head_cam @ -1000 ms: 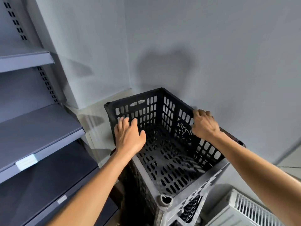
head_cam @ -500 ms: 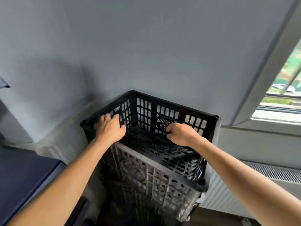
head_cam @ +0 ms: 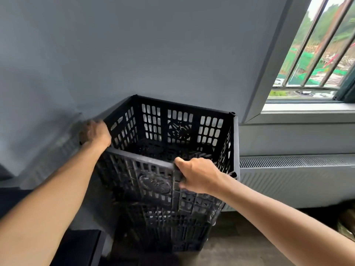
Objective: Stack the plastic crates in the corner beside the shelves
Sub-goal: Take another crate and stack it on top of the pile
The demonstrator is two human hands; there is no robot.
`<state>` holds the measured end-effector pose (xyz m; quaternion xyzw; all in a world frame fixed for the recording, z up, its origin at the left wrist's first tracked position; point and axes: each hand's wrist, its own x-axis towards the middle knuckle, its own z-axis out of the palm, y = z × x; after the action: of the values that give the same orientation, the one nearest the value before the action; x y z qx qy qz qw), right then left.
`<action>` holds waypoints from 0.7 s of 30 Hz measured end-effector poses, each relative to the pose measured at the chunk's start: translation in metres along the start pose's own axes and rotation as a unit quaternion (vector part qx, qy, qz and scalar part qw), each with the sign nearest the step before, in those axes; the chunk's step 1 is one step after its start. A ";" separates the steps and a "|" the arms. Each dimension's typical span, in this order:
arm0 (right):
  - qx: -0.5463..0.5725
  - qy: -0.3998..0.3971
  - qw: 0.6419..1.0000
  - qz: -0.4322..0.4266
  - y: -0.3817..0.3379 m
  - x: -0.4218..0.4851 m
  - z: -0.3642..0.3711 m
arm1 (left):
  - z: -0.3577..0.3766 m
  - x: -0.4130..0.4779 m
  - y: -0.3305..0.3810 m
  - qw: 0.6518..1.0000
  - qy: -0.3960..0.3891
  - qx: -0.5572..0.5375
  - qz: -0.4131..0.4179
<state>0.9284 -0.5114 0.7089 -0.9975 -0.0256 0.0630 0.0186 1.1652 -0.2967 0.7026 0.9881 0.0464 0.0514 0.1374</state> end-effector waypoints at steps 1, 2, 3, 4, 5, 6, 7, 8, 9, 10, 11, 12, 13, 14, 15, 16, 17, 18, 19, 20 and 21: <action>-0.024 0.036 0.999 -0.003 0.000 0.000 0.006 | 0.000 0.000 0.000 1.000 0.006 -0.010 -0.005; -0.032 0.059 0.998 -0.006 0.001 -0.001 0.010 | 0.001 0.001 -0.001 0.999 0.012 -0.030 -0.024; -0.037 0.072 0.997 -0.011 0.002 0.000 0.012 | 0.000 0.000 -0.001 0.997 0.019 -0.048 -0.049; -0.043 0.082 0.996 -0.019 0.003 0.001 0.013 | -0.001 -0.001 -0.002 0.995 0.036 -0.064 -0.066; -0.048 0.091 0.994 -0.025 0.005 0.003 0.013 | 0.002 0.000 -0.004 0.994 0.040 -0.079 -0.070; -0.053 0.096 0.994 -0.029 0.009 0.005 0.013 | 0.005 0.002 -0.006 0.992 0.042 -0.091 -0.074; -0.057 0.100 0.993 -0.029 0.014 0.006 0.013 | 0.007 0.002 -0.007 0.992 0.041 -0.087 -0.083; -0.057 0.102 0.993 -0.026 0.019 0.007 0.012 | 0.012 0.005 -0.007 0.989 0.045 -0.106 -0.090; -0.056 0.101 0.993 -0.025 0.025 0.008 0.010 | 0.010 0.000 -0.005 0.987 0.042 -0.120 -0.102; -0.055 0.100 0.993 -0.026 0.031 0.009 0.007 | 0.002 -0.012 -0.001 0.985 0.038 -0.128 -0.106; -0.056 0.099 0.993 -0.029 0.037 0.010 0.005 | -0.003 -0.021 0.002 0.984 0.031 -0.135 -0.115; -0.057 0.096 0.993 -0.034 0.041 0.011 0.003 | -0.005 -0.026 0.003 0.986 0.032 -0.124 -0.110; -0.058 0.092 0.993 -0.038 0.044 0.011 0.002 | -0.007 -0.029 0.005 0.988 0.031 -0.111 -0.101; -0.059 0.086 0.994 -0.041 0.047 0.013 0.001 | -0.009 -0.032 0.006 0.989 0.018 -0.110 -0.100; -0.061 0.079 0.994 -0.041 0.049 0.014 0.000 | -0.008 -0.033 0.005 0.988 0.012 -0.108 -0.107; -0.064 0.072 0.995 -0.039 0.052 0.016 0.000 | -0.006 -0.033 0.004 0.990 0.002 -0.090 -0.104; -0.067 0.069 0.995 -0.036 0.055 0.016 -0.001 | -0.006 -0.037 0.005 0.994 -0.003 -0.061 -0.093; -0.070 0.067 0.995 -0.031 0.057 0.017 -0.002 | -0.005 -0.038 0.005 0.997 -0.008 -0.028 -0.071; -0.072 0.068 0.995 -0.029 0.058 0.017 -0.002 | -0.006 -0.038 0.005 0.998 -0.013 0.000 -0.055; -0.074 0.072 0.994 -0.031 0.055 0.018 -0.002 | -0.008 -0.039 0.005 0.999 -0.012 0.018 -0.047; -0.072 0.078 0.994 -0.037 0.050 0.018 -0.001 | -0.010 -0.039 0.004 0.999 -0.008 0.028 -0.041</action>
<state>0.9490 -0.5602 0.7053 -0.9965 -0.0650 -0.0180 -0.0493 1.1254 -0.3016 0.7099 0.9892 0.0876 0.0367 0.1119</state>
